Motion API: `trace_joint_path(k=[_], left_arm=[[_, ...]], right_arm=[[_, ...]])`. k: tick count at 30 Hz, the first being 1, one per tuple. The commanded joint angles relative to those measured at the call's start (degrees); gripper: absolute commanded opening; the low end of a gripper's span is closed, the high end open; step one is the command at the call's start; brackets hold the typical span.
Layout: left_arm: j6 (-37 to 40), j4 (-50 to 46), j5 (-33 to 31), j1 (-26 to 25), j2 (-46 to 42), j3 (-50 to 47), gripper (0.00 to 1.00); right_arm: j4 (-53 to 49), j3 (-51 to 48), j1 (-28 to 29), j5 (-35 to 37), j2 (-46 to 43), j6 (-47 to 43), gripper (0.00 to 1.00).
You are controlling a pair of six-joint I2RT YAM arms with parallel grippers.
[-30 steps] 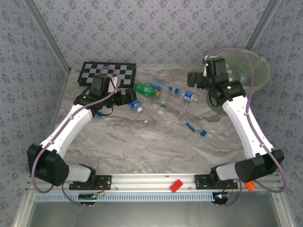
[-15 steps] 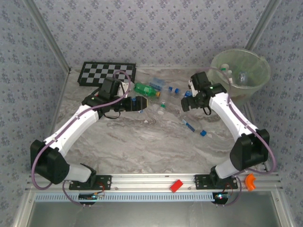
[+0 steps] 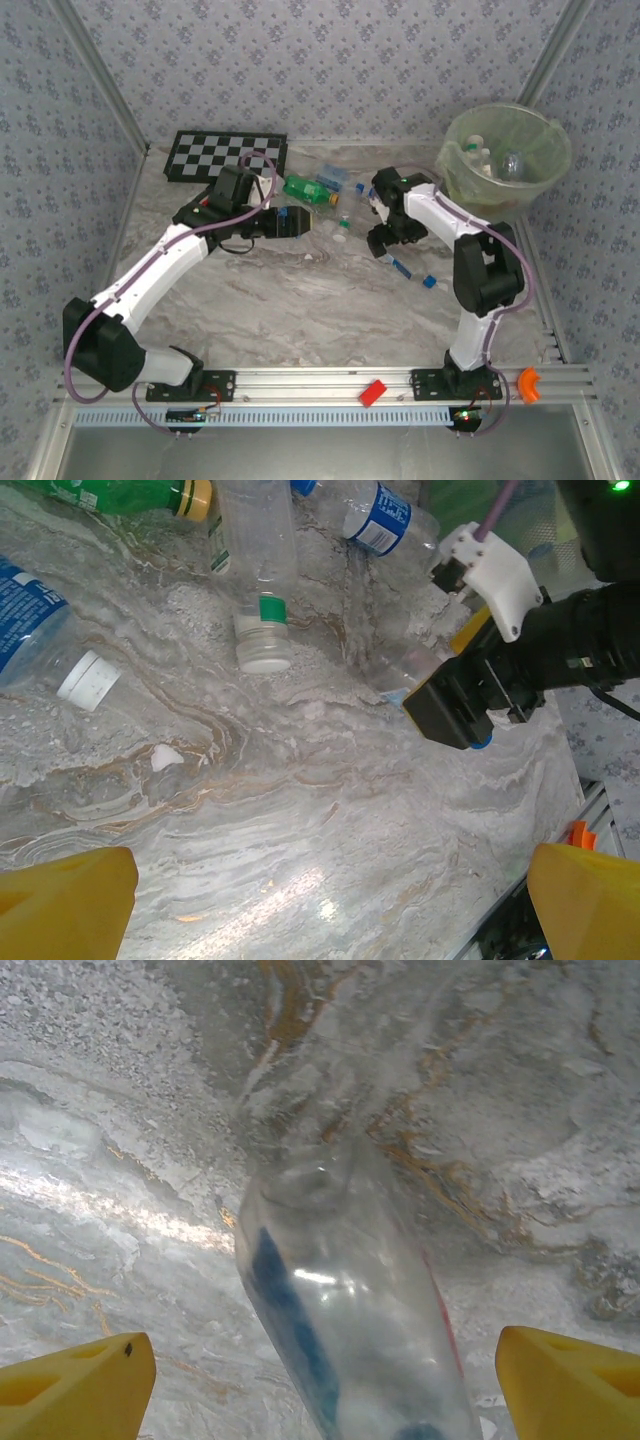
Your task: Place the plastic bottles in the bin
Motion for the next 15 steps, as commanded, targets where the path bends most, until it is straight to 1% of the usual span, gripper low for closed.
trace_joint_path(k=[1,9,15], left_arm=[[0.2,-1.1,-0.8,-0.5,-2.3,-0.7,1.0],[0.1,-1.4,-1.0,-0.5,-3.1,-1.2,1.0],[0.5,-2.1,-1.1,-0.4,-3.1,-0.5,1.0]], right_arm=[[-3.7,3.4,1.5,2.4,3.4,-1.4,0.9],[-4.0,4.4,2.3,5.1,7.8,-1.8,0.89],[-4.1,4.8,3.2,5.7,10.5,-1.9,0.79]])
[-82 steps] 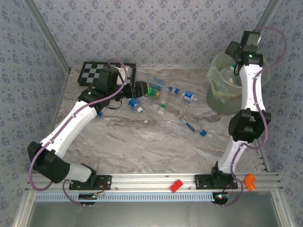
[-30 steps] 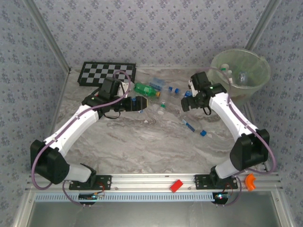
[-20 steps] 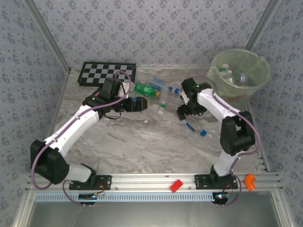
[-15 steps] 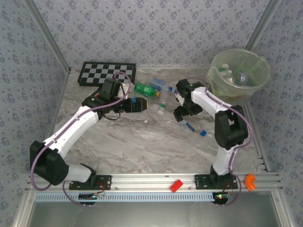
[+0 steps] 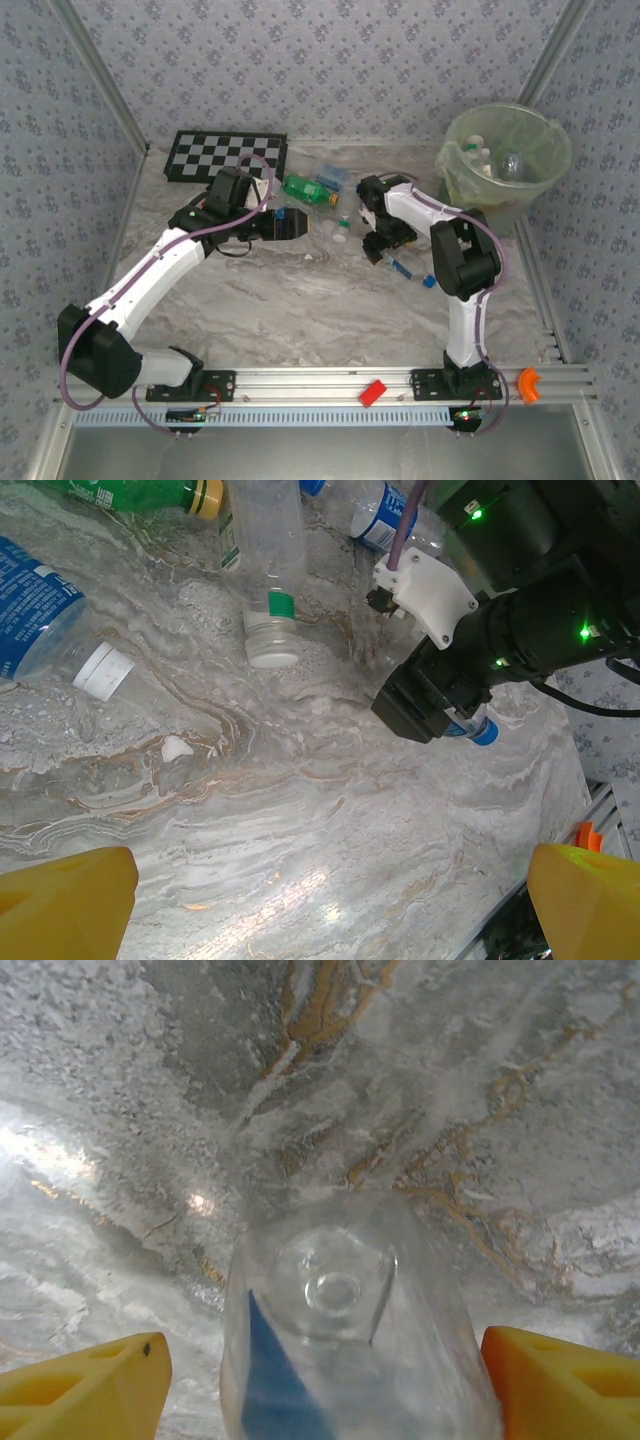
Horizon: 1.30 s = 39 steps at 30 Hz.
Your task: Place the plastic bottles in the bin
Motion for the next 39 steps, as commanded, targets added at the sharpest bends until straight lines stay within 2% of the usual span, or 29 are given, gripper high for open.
trace_joint_path(k=[1,10,14,16,29,35,39], left_arm=[[0.6,-1.1,-0.2,-0.5,-1.5,0.3,1.0],[0.6,-1.3,-0.2,-0.5,-2.3,-0.1,1.0],[0.5,-1.0,-0.1,-0.4,-2.4,0.0,1.0],[0.4,-0.7,0.0,-0.5,-2.4,0.1,1.0],[0.3,0.7,2.0,-0.6,-1.5,2.3,1.0],[0.4,0.6,2.4,-0.6,-1.7,3.2,1.0],[0.3,1.0,2.4,-0.5,-2.3,3.1,1.0]], right_arm=[[-2.0,1.4,1.0,2.0,1.7,-0.4,0.79],[-2.0,2.5,1.5,3.0,-0.1,0.7,0.56],[-2.0,2.6,1.5,3.1,-3.0,1.1,0.53],[-1.8,3.0,1.5,2.9,-4.9,1.3,0.47],[-4.1,12.3,-0.1,2.0,-16.5,4.8,0.49],[-3.4,20.8,-6.0,-0.7,-22.3,7.5,0.5],[1.2,24.2,-11.4,-1.7,-26.4,9.4,0.48]])
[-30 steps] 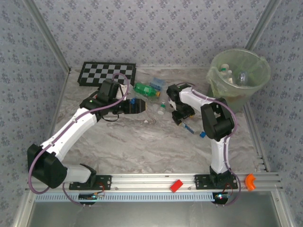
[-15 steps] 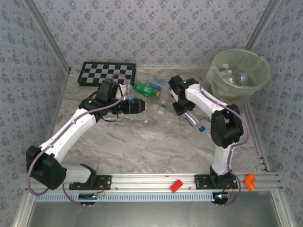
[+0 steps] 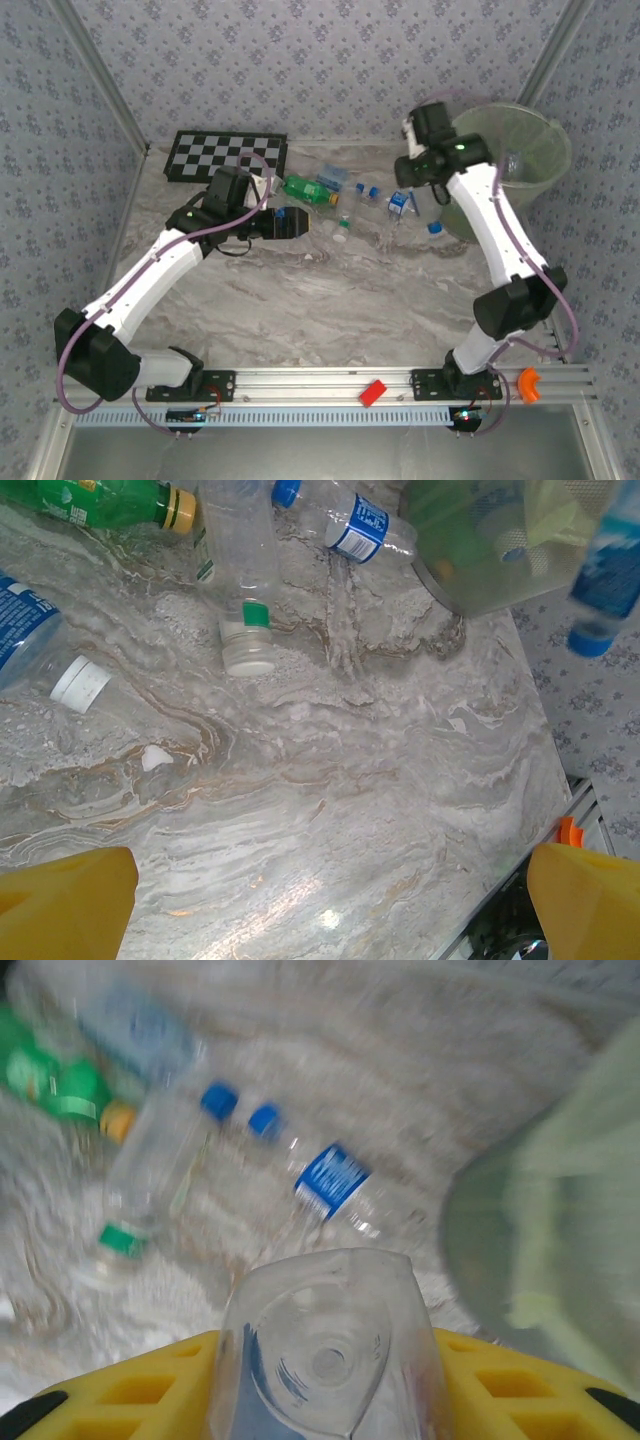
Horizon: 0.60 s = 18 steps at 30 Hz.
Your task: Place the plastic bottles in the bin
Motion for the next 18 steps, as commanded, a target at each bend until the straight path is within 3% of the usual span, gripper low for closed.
trace_joint_path(k=[1,7,18], left_arm=[[0.3,0.8,1.2,-0.2,-1.6,2.2,1.0],[-0.1,1.4,1.1,-0.3,-2.2,1.7,1.0],[-1.1,2.7,1.0,-0.3,-2.7,0.9,1.0]], right_arm=[[3.6,3.1,-4.2,-2.0,-4.5,3.1,0.47],[12.1,3.9,-14.5,-3.0,-9.4,6.7,0.47],[31.1,-3.7,-29.8,-2.3,-14.6,10.8,0.49]])
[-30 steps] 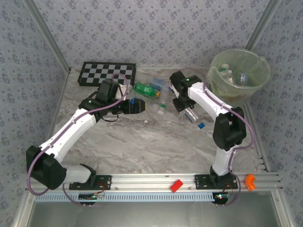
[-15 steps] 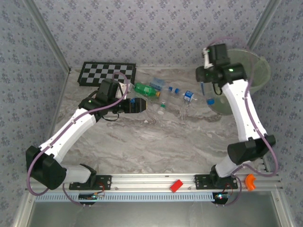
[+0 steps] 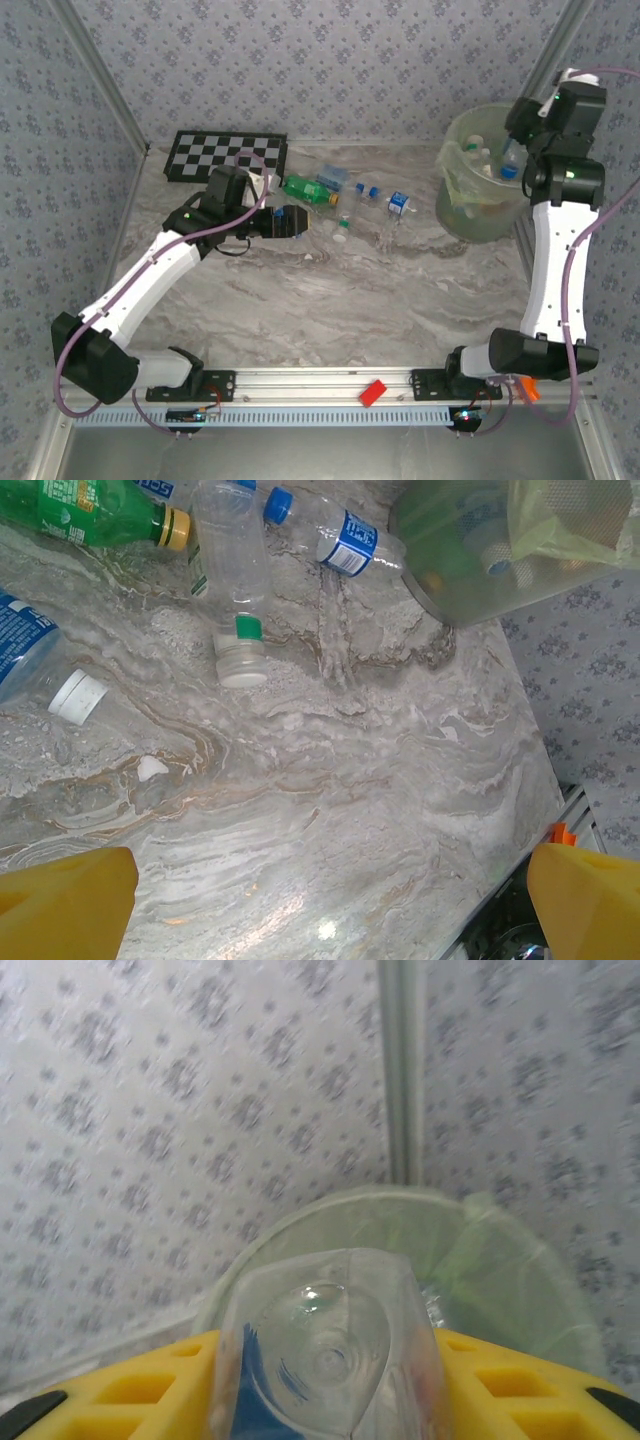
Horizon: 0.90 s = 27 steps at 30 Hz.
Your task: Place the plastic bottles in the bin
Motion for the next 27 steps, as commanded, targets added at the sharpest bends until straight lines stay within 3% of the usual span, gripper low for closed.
trace_joint_path(k=[1,7,18,19,20,22,27], left_arm=[[-0.8,1.9,1.0,-0.4,-1.7,0.7,1.0],[-1.5,2.2,0.6,-0.4,-2.2,0.4,1.0],[-1.2,-0.7,-3.5,-0.3,-5.1,-0.4,1.0],[-1.1,-1.0,-4.0,-0.3,-5.4,-0.4,1.0],[-1.0,-1.4,-4.6,-0.4,-5.7,-0.5,1.0],[-1.0,-1.6,-5.6,-0.3,-6.1,-0.7,1.0],[-0.8,-1.4,-7.6,-0.3,-6.5,-1.1,1.0]], right_arm=[[9.6,-2.3,-3.3,1.2,-0.5,2.7,0.49],[19.1,-5.0,-7.4,3.7,2.2,3.1,0.49],[19.3,-2.1,-9.9,7.3,10.2,3.3,0.5],[19.1,-2.4,-10.0,7.3,10.4,3.3,0.54],[18.9,-2.7,-10.1,7.3,10.4,3.3,0.65],[19.3,-3.2,-10.2,7.3,10.2,3.0,1.0],[19.4,-4.4,-10.0,5.0,8.8,3.8,1.0]])
